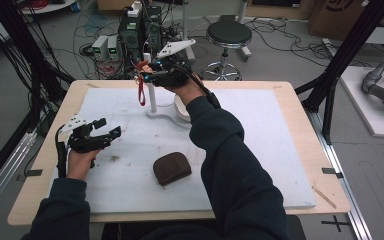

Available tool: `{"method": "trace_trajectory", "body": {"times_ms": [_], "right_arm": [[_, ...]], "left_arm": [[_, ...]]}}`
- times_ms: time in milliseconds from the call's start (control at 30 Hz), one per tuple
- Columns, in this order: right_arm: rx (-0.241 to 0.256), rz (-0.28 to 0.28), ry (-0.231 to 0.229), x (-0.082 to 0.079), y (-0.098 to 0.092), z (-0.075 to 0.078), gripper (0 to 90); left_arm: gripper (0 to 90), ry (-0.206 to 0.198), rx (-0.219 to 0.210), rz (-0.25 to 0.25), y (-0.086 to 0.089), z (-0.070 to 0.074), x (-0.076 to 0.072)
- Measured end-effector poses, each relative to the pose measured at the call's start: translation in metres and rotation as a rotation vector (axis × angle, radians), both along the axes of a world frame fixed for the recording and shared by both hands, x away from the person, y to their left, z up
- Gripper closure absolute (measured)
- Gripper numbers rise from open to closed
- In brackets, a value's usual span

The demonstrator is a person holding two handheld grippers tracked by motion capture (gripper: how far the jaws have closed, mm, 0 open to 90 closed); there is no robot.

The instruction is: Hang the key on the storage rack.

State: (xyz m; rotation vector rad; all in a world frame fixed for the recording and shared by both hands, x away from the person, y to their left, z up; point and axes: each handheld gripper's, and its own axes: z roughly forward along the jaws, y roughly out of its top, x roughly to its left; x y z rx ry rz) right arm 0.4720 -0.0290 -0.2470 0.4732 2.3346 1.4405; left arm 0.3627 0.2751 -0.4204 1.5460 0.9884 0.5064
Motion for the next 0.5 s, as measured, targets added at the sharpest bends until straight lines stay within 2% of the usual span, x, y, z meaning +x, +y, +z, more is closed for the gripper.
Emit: {"method": "trace_trajectory", "body": {"times_ms": [267, 367, 500], "right_arm": [[-0.029, -0.077, 0.035, 0.015, -0.004, -0.008, 57.9], [-0.057, -0.107, 0.058, 0.021, -0.010, -0.018, 57.8], [-0.066, -0.120, 0.091, 0.025, -0.017, -0.034, 57.8]], "left_arm": [[19.6, -0.001, -0.001, 0.001, 0.001, 0.000, 0.000], [19.6, 0.000, 0.000, 0.000, 0.001, 0.000, 0.000], [19.6, 0.000, -0.001, -0.001, 0.000, 0.000, 0.000]]}}
